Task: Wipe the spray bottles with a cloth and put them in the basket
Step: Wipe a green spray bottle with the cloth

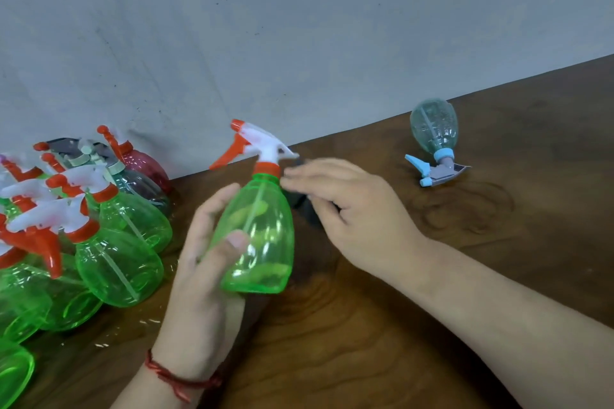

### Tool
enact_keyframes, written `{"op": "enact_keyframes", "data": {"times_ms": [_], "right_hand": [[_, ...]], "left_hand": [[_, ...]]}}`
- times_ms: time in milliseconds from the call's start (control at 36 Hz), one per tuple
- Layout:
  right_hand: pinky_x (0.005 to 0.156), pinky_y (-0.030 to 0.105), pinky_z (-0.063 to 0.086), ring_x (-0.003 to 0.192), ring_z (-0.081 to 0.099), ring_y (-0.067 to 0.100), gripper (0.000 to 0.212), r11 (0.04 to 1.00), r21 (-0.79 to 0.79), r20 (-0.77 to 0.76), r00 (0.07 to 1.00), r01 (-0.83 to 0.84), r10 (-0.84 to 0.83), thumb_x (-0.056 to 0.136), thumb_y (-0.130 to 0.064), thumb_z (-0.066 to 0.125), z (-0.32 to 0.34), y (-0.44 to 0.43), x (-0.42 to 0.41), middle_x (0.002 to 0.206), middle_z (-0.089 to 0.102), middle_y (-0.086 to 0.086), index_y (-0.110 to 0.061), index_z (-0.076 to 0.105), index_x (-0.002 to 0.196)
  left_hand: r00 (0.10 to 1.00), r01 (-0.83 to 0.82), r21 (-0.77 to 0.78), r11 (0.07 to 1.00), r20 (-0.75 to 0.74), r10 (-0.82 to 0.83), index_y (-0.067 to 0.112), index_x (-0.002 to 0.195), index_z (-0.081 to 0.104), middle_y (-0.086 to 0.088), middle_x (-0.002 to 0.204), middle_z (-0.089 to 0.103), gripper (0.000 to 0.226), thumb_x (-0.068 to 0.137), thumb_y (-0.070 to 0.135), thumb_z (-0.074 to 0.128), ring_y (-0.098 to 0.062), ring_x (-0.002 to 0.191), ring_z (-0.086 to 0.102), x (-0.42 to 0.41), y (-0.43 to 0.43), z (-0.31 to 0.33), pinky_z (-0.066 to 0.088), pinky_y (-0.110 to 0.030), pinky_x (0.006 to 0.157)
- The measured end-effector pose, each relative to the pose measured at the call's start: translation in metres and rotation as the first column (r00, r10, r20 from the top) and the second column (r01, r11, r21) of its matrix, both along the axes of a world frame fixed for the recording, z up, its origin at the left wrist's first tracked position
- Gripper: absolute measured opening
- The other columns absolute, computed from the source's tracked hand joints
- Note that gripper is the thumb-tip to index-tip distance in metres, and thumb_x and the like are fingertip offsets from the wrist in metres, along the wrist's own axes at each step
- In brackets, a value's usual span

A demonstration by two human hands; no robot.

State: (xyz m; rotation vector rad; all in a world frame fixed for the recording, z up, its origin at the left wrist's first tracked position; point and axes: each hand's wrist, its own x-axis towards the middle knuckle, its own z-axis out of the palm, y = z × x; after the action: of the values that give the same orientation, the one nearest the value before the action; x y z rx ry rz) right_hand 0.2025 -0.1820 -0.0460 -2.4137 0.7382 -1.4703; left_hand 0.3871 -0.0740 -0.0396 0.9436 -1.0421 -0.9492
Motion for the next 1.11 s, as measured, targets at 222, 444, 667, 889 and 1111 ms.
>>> {"op": "enact_keyframes", "data": {"times_ms": [222, 444, 667, 889, 1111], "right_hand": [[0.11, 0.037, 0.053, 0.119, 0.067, 0.005, 0.04, 0.89, 0.44, 0.368, 0.928, -0.118, -0.059, 0.099, 0.004, 0.061, 0.015, 0.009, 0.0, 0.119, 0.076, -0.016, -0.026, 0.079, 0.119], [0.084, 0.042, 0.061, 0.1, 0.075, 0.025, 0.02, 0.449, 0.689, 0.647, 0.762, -0.569, -0.028, 0.106, -0.004, 0.056, 0.019, 0.028, 0.008, 0.112, 0.077, 0.006, -0.015, 0.068, 0.118], [0.095, 0.021, 0.053, 0.113, 0.066, 0.011, 0.028, 0.943, 0.292, 0.201, 0.975, -0.157, 0.1, 0.084, 0.004, 0.08, 0.002, 0.047, 0.021, 0.112, 0.068, -0.01, -0.019, 0.079, 0.101], [0.093, 0.027, 0.056, 0.109, 0.069, 0.012, 0.027, 0.965, 0.257, 0.322, 0.946, -0.059, -0.028, 0.084, 0.004, 0.08, 0.006, 0.041, 0.019, 0.107, 0.071, -0.009, -0.019, 0.082, 0.098], [0.092, 0.02, 0.053, 0.107, 0.07, 0.012, 0.028, 0.958, 0.271, 0.337, 0.942, -0.089, -0.008, 0.083, 0.006, 0.079, 0.009, 0.037, 0.02, 0.104, 0.073, -0.01, -0.019, 0.082, 0.096]], "left_hand": [[0.996, -0.053, 0.018, 0.998, -0.075, 0.054, 0.022, 0.146, 0.059, -0.01, 0.131, 0.072, 0.067, 0.081, 0.035, 0.073, -0.027, 0.106, 0.073, -0.006, -0.001, -0.001, 0.062, -0.046, 0.078], [0.949, 0.037, 0.005, 0.999, -0.312, -0.034, 0.009, 0.151, 0.057, -0.009, 0.146, 0.064, 0.046, 0.11, 0.028, 0.047, -0.027, 0.14, 0.059, 0.003, -0.002, 0.009, 0.047, -0.045, 0.113], [0.91, 0.029, 0.073, 0.997, -0.415, 0.004, 0.006, 0.144, 0.061, -0.017, 0.142, 0.067, 0.052, 0.109, 0.043, 0.051, -0.03, 0.131, 0.065, 0.0, -0.007, 0.013, 0.054, -0.045, 0.111], [0.927, 0.024, 0.054, 0.998, -0.376, -0.001, 0.0, 0.154, 0.049, -0.022, 0.15, 0.06, 0.057, 0.112, 0.038, 0.048, -0.036, 0.142, 0.057, -0.005, -0.005, 0.009, 0.046, -0.051, 0.118], [0.95, 0.035, 0.053, 0.998, -0.312, -0.017, 0.001, 0.153, 0.05, -0.022, 0.152, 0.058, 0.052, 0.113, 0.035, 0.049, -0.035, 0.142, 0.057, -0.002, -0.005, 0.006, 0.044, -0.053, 0.118]]}}
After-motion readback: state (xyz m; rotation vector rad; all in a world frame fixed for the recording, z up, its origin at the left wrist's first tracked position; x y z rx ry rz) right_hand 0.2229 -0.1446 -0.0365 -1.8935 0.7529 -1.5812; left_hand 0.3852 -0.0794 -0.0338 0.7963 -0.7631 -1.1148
